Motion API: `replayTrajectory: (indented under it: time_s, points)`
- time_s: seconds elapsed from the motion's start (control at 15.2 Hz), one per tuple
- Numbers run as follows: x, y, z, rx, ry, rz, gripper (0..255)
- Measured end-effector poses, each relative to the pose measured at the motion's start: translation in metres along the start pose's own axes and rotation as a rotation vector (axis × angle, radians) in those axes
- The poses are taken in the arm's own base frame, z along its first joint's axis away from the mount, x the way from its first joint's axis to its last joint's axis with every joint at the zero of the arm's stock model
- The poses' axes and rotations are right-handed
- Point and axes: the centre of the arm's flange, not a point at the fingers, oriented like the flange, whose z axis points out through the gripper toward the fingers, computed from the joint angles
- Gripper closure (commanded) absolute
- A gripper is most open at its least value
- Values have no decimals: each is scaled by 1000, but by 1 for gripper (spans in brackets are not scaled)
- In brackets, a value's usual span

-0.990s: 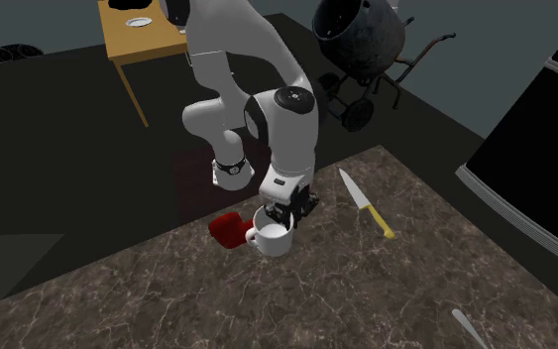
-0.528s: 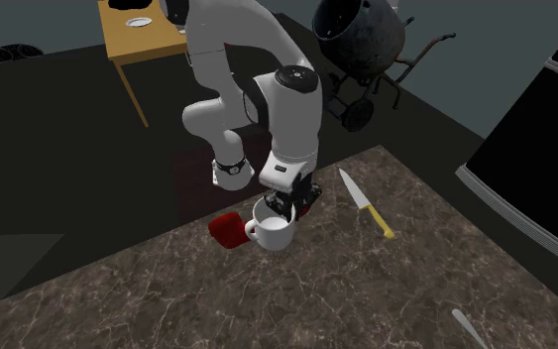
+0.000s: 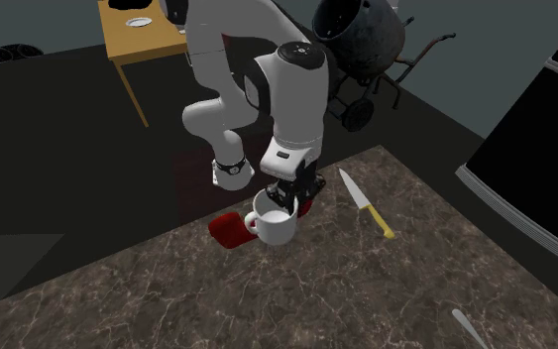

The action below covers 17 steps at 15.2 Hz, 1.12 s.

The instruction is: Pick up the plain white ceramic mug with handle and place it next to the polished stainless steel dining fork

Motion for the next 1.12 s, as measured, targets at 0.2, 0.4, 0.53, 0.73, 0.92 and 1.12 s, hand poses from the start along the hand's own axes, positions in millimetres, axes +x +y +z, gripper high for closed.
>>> replayTrajectory:
  time_s: [0.2, 0.4, 0.53, 0.73, 0.92, 1.12]
  points:
    - [28, -19, 0, 0, -1, 0, 255]
    - [60, -40, 0, 0, -1, -1, 255]
    - [82, -57, 2, 0, -2, -1, 255]
    - [114, -76, 8, 0, -2, -1, 255]
    - [151, -99, 11, 0, -1, -1, 255]
    - [180, -121, 12, 0, -1, -2, 255]
